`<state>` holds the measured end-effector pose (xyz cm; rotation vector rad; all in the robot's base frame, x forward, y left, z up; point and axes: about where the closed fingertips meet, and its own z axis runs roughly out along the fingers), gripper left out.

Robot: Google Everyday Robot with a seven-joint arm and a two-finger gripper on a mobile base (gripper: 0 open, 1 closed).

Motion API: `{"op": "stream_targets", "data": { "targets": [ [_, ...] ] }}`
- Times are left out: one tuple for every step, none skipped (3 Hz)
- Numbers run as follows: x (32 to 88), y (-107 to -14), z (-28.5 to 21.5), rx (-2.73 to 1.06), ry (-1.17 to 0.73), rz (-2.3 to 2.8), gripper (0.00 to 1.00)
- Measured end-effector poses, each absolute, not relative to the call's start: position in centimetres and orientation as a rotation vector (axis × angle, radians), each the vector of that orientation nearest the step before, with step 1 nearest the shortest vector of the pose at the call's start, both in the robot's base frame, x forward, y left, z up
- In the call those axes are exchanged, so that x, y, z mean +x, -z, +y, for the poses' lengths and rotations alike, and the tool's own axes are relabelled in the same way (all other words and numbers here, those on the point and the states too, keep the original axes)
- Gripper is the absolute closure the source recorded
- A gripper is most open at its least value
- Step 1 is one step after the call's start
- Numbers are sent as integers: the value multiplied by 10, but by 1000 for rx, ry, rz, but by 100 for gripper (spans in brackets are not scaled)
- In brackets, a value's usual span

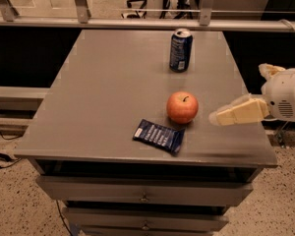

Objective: Move apple near rxbar blueberry

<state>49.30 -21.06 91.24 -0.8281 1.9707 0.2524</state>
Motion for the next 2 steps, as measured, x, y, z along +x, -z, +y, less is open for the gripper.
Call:
{"op": "stream_targets", "data": {
  "targets": [
    [493,-912,-210,-829,-252,1971,0],
    [502,-920,-222,-826,-300,1944,0]
  ]
}}
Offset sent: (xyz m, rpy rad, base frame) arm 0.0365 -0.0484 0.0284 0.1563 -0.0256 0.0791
